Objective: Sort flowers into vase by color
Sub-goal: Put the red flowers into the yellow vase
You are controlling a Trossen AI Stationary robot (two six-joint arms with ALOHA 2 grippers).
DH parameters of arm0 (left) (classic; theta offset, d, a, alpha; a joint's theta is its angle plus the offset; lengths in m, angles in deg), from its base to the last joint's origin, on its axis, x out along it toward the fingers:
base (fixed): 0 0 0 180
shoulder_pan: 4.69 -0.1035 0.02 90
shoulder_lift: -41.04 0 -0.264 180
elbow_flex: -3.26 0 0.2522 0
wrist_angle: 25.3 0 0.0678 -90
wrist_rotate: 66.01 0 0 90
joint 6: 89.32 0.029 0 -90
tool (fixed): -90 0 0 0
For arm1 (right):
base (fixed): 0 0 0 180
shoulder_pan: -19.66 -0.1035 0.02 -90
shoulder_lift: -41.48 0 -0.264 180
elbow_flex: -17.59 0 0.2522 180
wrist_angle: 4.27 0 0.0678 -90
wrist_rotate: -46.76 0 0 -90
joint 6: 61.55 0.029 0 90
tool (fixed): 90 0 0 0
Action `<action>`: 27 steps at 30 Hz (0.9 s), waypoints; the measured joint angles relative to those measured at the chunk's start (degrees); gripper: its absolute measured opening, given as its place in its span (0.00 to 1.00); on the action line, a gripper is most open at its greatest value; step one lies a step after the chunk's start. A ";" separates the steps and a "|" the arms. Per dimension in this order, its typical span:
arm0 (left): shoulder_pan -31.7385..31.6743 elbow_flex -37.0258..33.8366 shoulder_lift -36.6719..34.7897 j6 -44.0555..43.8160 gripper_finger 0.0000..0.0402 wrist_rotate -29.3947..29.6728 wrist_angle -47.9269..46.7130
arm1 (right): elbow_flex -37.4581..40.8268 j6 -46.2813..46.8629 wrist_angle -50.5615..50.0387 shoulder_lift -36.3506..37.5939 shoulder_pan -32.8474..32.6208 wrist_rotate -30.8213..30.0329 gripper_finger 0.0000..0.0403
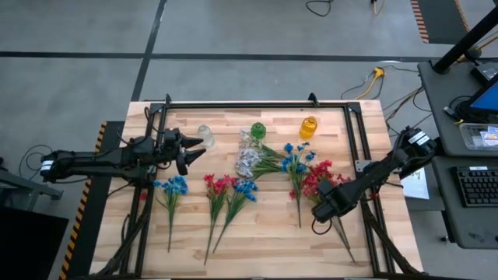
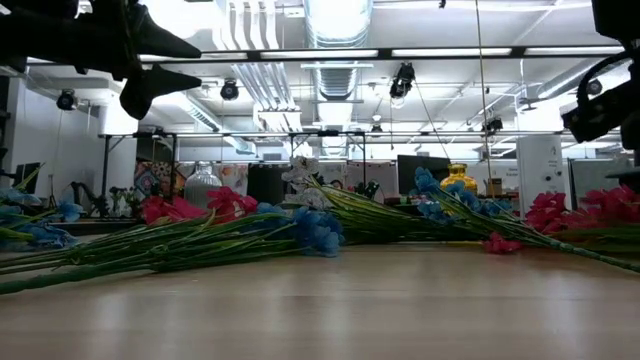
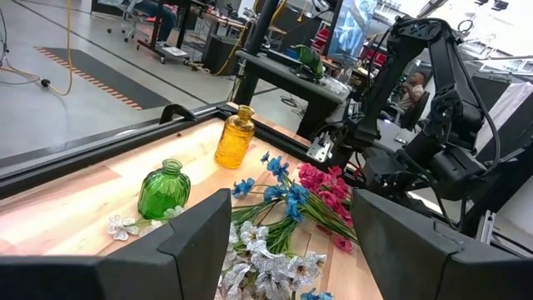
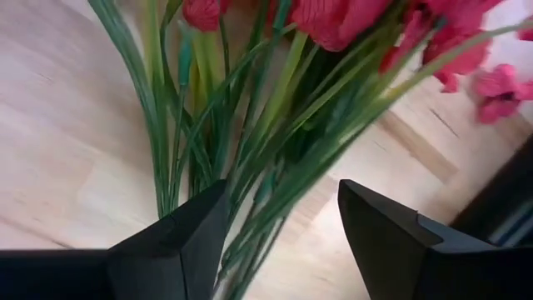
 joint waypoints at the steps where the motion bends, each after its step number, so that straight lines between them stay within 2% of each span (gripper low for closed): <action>1: 0.00 0.00 0.06 0.00 0.59 0.00 0.00 | 0.54 0.00 1.13 0.00 0.00 -0.12 0.54; 5: 0.00 0.00 0.31 0.00 0.59 0.00 -0.01 | 1.64 0.41 3.07 -0.02 0.02 -1.08 0.54; 8: 0.00 0.00 0.33 0.00 0.59 0.00 -0.03 | 1.66 0.87 2.57 0.04 0.02 -1.70 0.50; 11: 0.00 0.00 0.32 0.00 0.59 0.00 -0.02 | 1.66 1.05 2.58 0.07 0.02 -1.83 0.38; 17: 0.00 0.00 0.32 0.00 0.59 0.02 -0.01 | 1.66 1.09 2.71 0.04 0.02 -2.58 0.07; 22: 0.00 0.00 0.32 0.00 0.59 0.02 -0.01 | 0.12 1.33 -0.95 1.40 0.00 0.34 0.04; 27: 0.00 0.00 0.32 0.00 0.59 0.02 -0.01 | -5.38 1.56 -9.18 4.10 0.00 -1.46 0.03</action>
